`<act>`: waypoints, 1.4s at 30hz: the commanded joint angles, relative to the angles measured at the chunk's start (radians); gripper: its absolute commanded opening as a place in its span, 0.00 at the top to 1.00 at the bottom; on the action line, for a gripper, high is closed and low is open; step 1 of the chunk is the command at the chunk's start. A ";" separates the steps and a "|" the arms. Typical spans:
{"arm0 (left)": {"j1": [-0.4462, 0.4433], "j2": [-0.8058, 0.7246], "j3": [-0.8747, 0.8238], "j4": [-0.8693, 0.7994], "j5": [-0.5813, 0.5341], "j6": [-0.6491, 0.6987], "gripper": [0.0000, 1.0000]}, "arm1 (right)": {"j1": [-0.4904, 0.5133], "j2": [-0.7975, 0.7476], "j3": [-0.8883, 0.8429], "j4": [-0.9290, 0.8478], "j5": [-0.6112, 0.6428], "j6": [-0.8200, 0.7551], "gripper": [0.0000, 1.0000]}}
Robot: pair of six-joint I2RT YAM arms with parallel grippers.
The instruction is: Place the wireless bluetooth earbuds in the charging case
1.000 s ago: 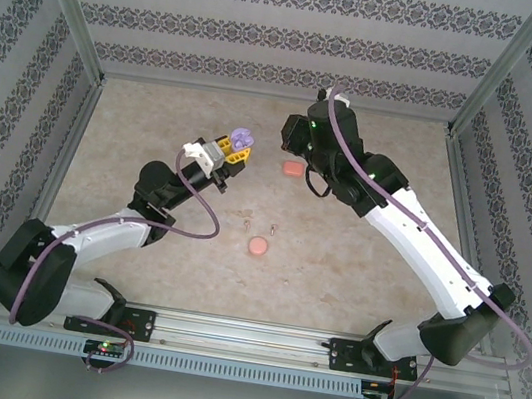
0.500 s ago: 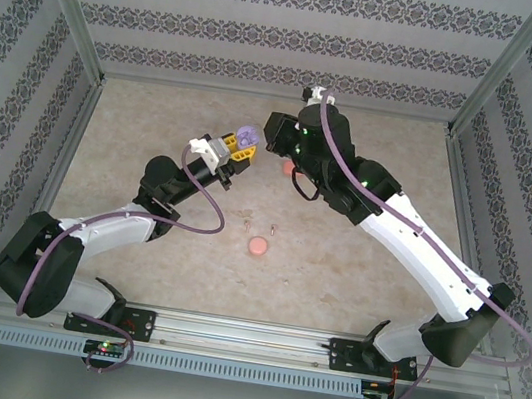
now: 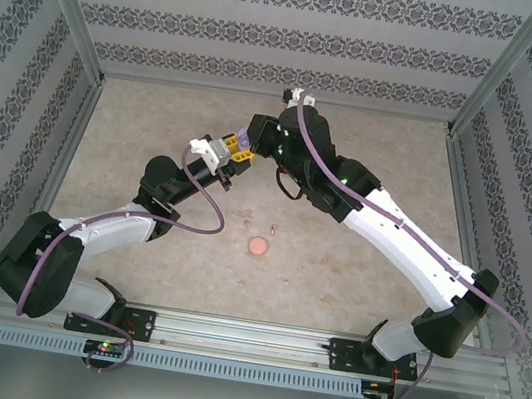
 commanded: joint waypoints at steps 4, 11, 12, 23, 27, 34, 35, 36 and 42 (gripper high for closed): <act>-0.016 -0.018 0.024 0.033 0.010 -0.010 1.00 | 0.016 0.007 -0.033 0.048 0.003 0.022 0.81; -0.016 -0.033 0.020 0.029 0.009 -0.007 1.00 | 0.016 0.005 -0.062 0.056 0.023 0.026 0.81; -0.017 -0.035 0.018 0.027 0.009 -0.008 1.00 | 0.016 0.003 -0.065 0.058 0.026 0.026 0.81; -0.016 -0.041 0.023 0.026 0.005 -0.006 1.00 | 0.016 -0.012 -0.115 0.067 0.033 0.029 0.82; -0.016 -0.042 0.025 0.021 0.004 -0.004 1.00 | 0.025 -0.029 -0.151 0.090 0.048 0.020 0.82; -0.017 -0.038 0.028 0.017 0.004 -0.001 1.00 | 0.056 -0.029 -0.164 0.102 0.106 -0.001 0.83; -0.016 -0.039 0.029 0.016 0.003 -0.001 1.00 | 0.060 -0.026 -0.162 0.102 0.111 -0.003 0.83; -0.016 -0.038 0.028 0.016 0.003 -0.001 1.00 | 0.067 -0.024 -0.159 0.099 0.122 -0.006 0.83; -0.016 -0.036 0.030 0.015 0.000 -0.002 1.00 | 0.095 -0.003 -0.137 0.076 0.172 0.012 0.83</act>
